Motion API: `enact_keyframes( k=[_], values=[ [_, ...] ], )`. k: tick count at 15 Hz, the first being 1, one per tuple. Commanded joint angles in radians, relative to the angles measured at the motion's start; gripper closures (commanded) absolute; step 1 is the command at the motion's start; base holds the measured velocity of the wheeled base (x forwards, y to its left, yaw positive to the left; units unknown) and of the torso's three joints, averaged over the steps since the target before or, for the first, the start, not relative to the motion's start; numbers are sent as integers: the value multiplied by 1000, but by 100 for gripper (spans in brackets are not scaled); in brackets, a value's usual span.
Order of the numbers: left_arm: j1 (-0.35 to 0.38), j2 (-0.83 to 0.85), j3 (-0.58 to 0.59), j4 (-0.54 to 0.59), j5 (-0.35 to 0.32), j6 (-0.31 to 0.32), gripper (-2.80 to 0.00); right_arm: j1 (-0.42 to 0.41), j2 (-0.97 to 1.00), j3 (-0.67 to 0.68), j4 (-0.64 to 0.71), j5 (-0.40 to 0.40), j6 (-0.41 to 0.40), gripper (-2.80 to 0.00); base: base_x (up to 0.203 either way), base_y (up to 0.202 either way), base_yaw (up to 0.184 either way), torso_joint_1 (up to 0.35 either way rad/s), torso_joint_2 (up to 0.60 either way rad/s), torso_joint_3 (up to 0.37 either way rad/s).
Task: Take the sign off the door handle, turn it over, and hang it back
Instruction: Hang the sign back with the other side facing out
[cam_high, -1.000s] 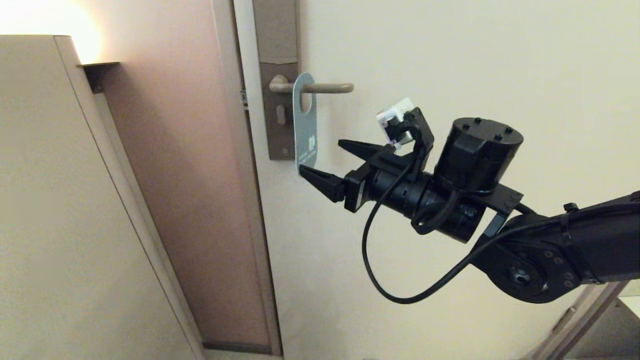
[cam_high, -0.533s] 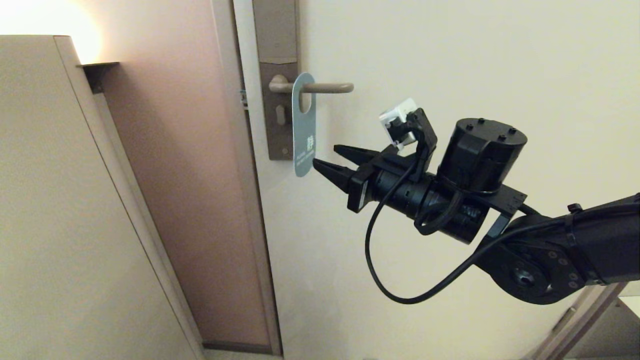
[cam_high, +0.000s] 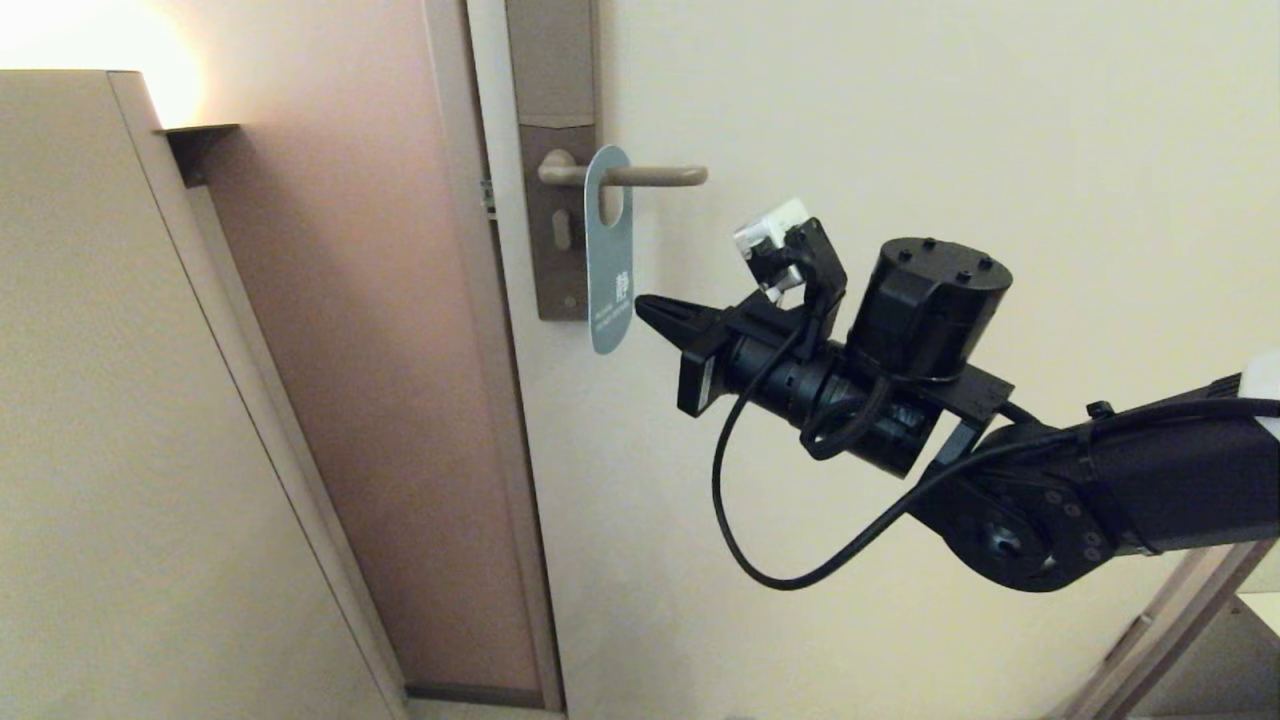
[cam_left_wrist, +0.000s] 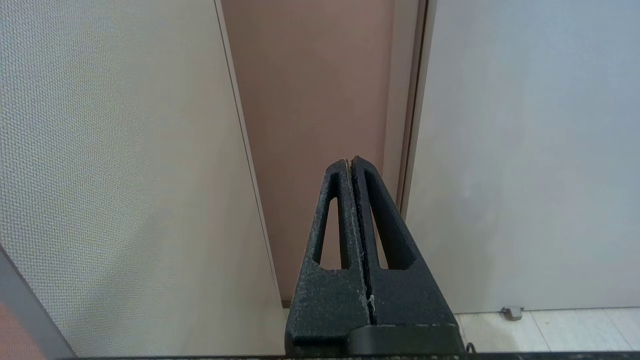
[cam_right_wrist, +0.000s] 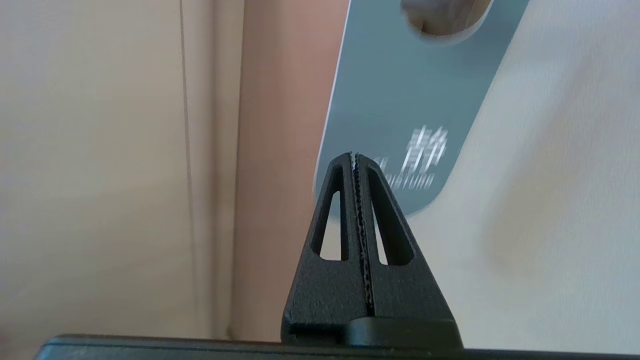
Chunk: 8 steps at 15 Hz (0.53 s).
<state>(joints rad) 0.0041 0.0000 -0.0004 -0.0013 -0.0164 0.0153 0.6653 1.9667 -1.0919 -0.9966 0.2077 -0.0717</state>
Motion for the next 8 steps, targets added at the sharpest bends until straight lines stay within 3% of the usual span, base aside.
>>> enact_keyframes(
  k=[1, 8],
  values=[
    [1, 2, -1, 0, 0, 0, 0, 0, 40, -45, -7, 1, -7, 0, 0, 0, 0, 0, 0, 0],
    [-1, 2, 0, 0, 0, 0, 0, 16, 163, -282, -5, -1, -81, 0, 0, 0, 0, 0, 0, 0]
  ],
)
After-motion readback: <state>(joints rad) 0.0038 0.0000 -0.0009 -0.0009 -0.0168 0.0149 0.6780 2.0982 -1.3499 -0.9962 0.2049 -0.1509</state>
